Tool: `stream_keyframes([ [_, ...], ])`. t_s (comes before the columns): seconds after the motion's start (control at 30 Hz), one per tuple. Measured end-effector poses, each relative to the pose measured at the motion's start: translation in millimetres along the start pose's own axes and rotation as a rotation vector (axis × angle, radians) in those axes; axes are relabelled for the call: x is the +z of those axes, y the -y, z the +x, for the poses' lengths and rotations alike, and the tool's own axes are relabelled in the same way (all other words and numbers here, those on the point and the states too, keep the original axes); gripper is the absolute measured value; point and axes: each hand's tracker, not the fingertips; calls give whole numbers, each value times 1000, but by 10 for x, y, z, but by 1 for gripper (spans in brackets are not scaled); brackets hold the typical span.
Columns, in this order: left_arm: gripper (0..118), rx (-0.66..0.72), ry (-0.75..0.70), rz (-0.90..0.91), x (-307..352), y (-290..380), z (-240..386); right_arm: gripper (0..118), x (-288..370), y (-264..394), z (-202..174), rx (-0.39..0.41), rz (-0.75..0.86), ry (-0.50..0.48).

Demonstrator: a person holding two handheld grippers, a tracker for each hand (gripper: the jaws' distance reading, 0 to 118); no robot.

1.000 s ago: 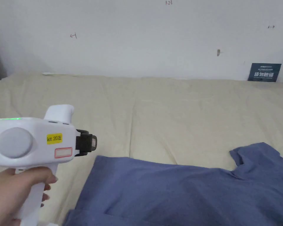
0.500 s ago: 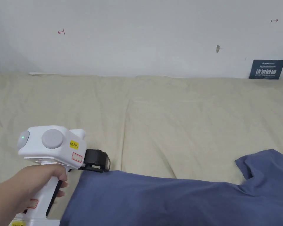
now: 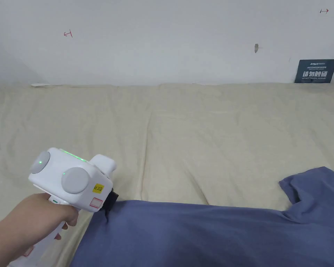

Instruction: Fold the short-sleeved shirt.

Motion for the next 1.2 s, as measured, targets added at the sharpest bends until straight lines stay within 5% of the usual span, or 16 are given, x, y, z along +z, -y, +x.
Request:
stream_keyframes([
  [0.23,3,-78,-33,82,239,81,148,0,-57,-766,194,88,80,21],
  [0.43,3,0,-3,142,494,92,147,1,-723,-1794,841,12,-30,235],
  [0.47,3,5,4,145,523,95,152,14,-870,-1894,963,9,-71,282],
  [0.53,3,19,18,155,542,109,155,87,-1176,-2058,1213,49,-208,297],
  [0.57,3,33,21,164,551,117,154,100,-1336,-2087,1336,54,-287,346],
  [0.67,3,120,55,185,594,143,136,99,-1641,-1996,1557,64,-410,528],
  [0.83,3,159,84,145,509,168,96,96,-1852,-1833,1731,61,-479,545],
  [0.93,3,128,59,118,431,167,93,44,-1798,-1851,1657,105,-455,574],
  [0.97,3,127,60,115,417,169,95,10,-1756,-1852,1582,89,-455,542],
  [1.0,3,132,63,113,404,173,86,0,-1736,-1872,1548,95,-453,544],
  [1.2,3,226,65,150,532,245,24,0,-1374,-1984,1530,84,-364,495],
])
